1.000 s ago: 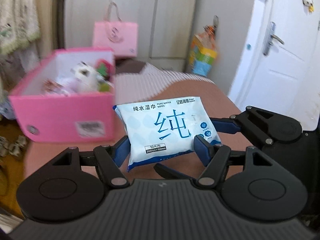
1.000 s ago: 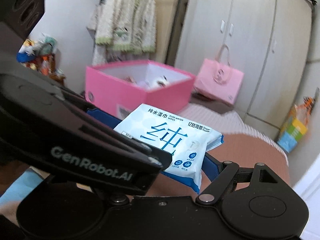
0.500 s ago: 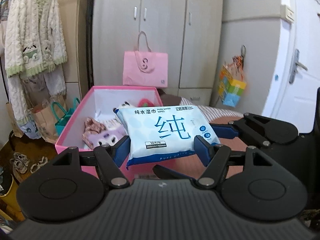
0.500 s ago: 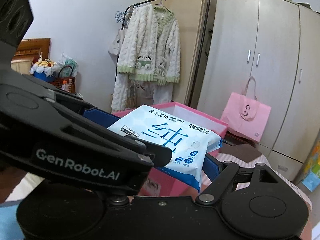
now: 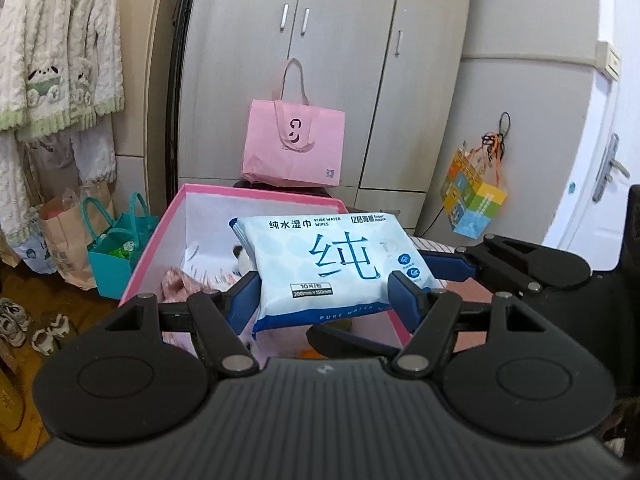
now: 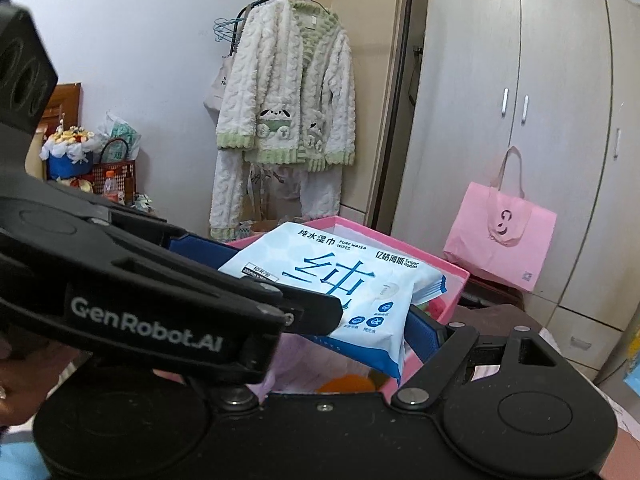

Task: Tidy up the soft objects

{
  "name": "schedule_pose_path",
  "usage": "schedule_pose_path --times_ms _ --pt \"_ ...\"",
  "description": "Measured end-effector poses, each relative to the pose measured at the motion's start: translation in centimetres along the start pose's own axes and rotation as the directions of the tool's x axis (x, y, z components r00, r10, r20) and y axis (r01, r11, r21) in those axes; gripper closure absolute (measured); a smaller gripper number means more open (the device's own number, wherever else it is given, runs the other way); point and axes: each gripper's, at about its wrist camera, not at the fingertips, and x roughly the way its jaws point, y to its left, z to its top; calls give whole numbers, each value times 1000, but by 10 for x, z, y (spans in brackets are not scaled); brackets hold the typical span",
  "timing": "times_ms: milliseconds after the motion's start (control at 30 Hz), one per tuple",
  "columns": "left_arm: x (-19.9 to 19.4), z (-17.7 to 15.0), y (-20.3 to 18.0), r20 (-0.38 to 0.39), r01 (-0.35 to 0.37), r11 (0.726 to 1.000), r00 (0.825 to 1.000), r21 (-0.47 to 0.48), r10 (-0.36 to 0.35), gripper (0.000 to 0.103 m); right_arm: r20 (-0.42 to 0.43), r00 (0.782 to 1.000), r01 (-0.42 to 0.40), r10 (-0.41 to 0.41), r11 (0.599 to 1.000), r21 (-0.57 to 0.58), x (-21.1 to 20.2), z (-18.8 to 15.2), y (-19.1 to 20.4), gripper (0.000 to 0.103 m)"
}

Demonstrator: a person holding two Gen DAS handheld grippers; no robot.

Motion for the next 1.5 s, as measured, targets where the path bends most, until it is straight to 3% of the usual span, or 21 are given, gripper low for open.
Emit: schedule_pose_path --times_ms 100,233,333,567,700,900,1067,1300,1500 --pt "11 11 14 -19 9 999 1000 -33 -10 36 -18 998 -58 58 998 29 14 12 -17 20" --pt "22 18 22 -4 3 1000 1000 -7 -3 35 -55 994 -90 92 995 44 28 22 -35 36" --pt "35 21 30 -28 4 1000 1000 -18 -4 35 -76 992 -96 100 994 57 39 20 -39 39" --pt "55 18 41 -76 -39 999 996 -9 38 32 -127 988 -80 84 996 31 65 15 -36 40" --pt "46 11 43 -60 -68 998 996 7 68 26 -165 982 -86 89 996 21 68 13 -38 40" --pt "28 5 49 -43 -93 996 995 -7 93 26 -170 983 -62 68 997 45 53 2 -46 39" --pt "18 4 49 -42 -125 992 991 -22 124 26 -126 986 -93 106 990 105 31 -6 -50 39" --pt "-6 -5 35 -32 -118 993 993 -21 117 25 -81 993 -80 90 990 118 -3 -8 -43 39" --pt "-38 -17 19 -16 -100 995 995 -24 100 24 -47 999 11 -5 993 121 -40 -23 -44 35"
